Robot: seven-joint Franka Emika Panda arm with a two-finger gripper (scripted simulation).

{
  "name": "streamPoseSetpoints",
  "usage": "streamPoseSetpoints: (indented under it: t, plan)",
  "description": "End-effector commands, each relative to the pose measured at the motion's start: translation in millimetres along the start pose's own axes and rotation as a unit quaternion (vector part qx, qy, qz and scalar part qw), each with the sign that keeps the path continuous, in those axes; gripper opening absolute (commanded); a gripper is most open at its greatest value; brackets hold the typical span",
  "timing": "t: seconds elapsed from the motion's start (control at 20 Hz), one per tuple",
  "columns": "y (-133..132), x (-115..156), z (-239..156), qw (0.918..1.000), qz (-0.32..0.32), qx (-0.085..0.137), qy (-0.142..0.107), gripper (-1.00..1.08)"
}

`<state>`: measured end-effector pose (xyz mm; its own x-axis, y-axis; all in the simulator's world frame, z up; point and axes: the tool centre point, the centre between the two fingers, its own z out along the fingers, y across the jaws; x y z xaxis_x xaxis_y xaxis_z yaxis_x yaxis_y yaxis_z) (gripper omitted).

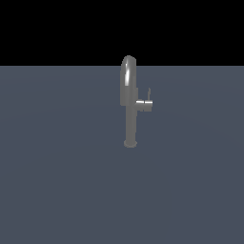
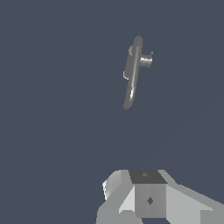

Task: Turn on the faucet by rotating a designated handle.

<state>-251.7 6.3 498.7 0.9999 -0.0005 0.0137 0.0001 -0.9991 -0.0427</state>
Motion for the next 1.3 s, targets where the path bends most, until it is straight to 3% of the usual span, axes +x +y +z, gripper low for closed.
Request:
streamPoseSetpoints:
  t: [0.0, 0.3, 0.6, 0.95, 1.25]
  plan:
    - [0.0, 0.0, 0.0, 1.0000, 0.000, 0.000, 0.000, -1.00]
    - [0.1, 4.9, 0.3, 0.9999, 0.007, 0.007, -0.006, -1.00]
    - [0.8, 19.6, 1.6, 0.9989, 0.029, 0.026, -0.024, -1.00]
    - [4.0, 49.9, 6.0, 0.9931, 0.074, 0.068, -0.060, -1.00]
    - [10.5, 83.7, 14.1, 0.9800, 0.126, 0.115, -0.102, -1.00]
